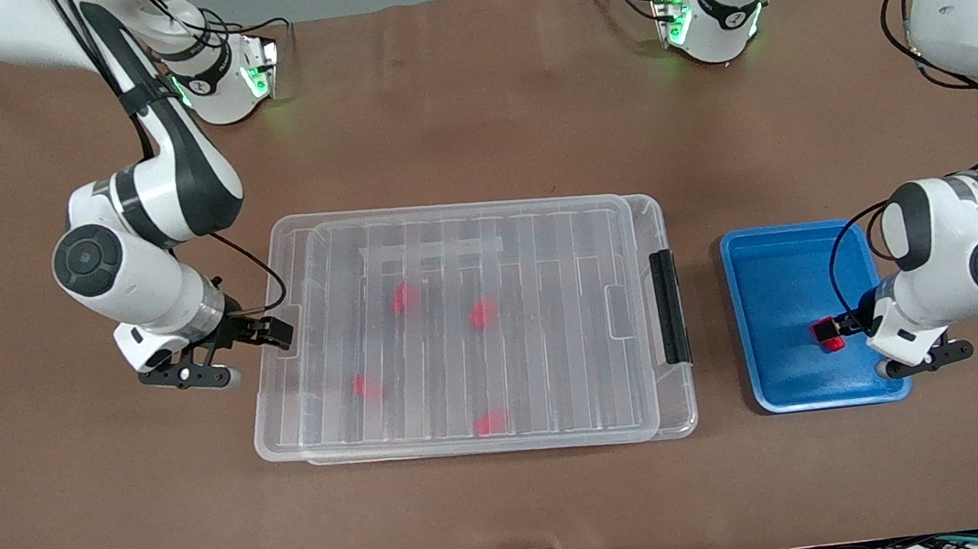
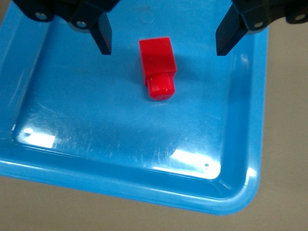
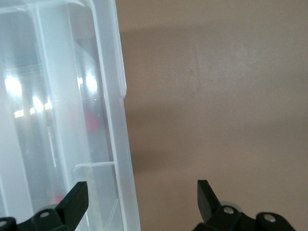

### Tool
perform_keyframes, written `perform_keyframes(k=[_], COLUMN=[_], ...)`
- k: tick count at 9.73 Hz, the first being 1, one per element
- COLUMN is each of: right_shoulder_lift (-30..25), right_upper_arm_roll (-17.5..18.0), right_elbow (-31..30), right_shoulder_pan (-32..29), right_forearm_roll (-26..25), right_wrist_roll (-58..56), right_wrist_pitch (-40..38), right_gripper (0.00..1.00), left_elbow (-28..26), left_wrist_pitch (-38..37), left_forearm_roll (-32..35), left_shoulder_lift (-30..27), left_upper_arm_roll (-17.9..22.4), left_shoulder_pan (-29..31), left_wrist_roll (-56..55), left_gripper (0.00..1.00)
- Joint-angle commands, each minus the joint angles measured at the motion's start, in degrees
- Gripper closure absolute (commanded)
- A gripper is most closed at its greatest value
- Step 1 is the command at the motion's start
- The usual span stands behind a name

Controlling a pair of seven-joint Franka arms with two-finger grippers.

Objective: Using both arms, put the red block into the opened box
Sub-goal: 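Grasp the red block with the left gripper while the right gripper slides the lid open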

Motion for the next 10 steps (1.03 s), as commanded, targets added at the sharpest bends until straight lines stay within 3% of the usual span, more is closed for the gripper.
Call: perform_keyframes(k=[1, 4, 7, 8, 10], right_shoulder_lift=[0.2, 0.2, -0.5, -0.5, -0.5], right_upper_arm_roll=[0.3, 0.1, -1.1, -2.5, -6.4], right_elbow=[-0.8, -0.8, -0.4, -0.2, 1.9], right_shoulder_pan=[-0.6, -2.5, -5.9, -6.0, -6.1], right_forearm_roll=[-2.3, -4.5, -8.2, -9.6, -9.8], right_wrist_roll=[-1.9, -4.7, -6.3, -7.4, -11.8], right_wrist_pitch=[1.0, -0.9, -7.3, -9.3, -13.2], right_gripper=[0.0, 0.0, 0.0, 0.0, 0.0], left_elbow=[0.2, 0.4, 1.7, 2.1, 2.3], left_wrist_pitch=[1.7, 2.3, 2.2, 1.9, -1.5], left_forearm_roll=[0.7, 0.9, 0.8, 1.1, 1.4], left_shoulder_lift=[3.3, 4.9, 5.1, 4.7, 0.9], left_upper_arm_roll=[-0.1, -0.1, -0.2, -0.1, -0.7], left_shoulder_pan=[-0.1, -0.2, -0.3, -0.3, -0.6], left_wrist_roll=[-1.5, -1.5, -1.4, -1.1, -1.0], left_gripper=[0.14, 0.42, 0.88, 0.99, 1.0])
